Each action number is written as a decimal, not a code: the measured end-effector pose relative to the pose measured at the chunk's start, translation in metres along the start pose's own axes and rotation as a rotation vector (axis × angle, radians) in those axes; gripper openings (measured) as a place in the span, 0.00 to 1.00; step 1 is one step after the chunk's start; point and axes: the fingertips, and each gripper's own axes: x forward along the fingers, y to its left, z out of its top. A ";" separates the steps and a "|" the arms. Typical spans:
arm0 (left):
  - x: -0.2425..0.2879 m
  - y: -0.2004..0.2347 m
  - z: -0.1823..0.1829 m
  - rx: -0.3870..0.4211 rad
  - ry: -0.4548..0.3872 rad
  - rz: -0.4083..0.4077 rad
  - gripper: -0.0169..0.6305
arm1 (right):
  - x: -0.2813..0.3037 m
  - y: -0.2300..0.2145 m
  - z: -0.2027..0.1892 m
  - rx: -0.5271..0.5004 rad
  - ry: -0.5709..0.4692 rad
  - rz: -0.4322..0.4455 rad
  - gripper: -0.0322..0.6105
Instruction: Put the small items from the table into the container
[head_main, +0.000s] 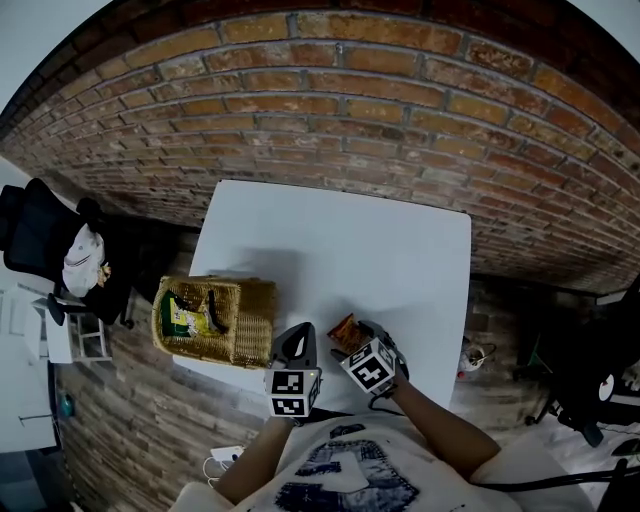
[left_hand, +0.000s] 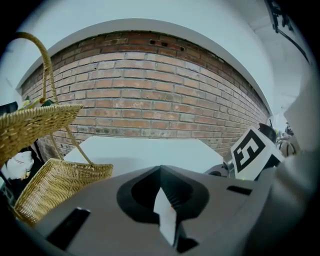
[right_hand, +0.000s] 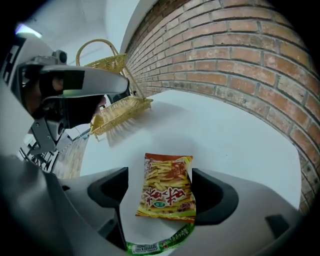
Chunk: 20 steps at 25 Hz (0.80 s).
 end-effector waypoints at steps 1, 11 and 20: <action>0.000 0.001 0.000 -0.002 -0.002 0.002 0.10 | 0.001 0.000 0.000 0.000 0.004 0.000 0.64; -0.007 0.002 -0.004 -0.008 0.003 0.017 0.10 | 0.011 -0.008 -0.008 -0.015 0.061 -0.020 0.64; -0.016 0.003 -0.003 -0.006 -0.006 0.038 0.10 | 0.011 -0.010 -0.013 -0.037 0.071 -0.036 0.64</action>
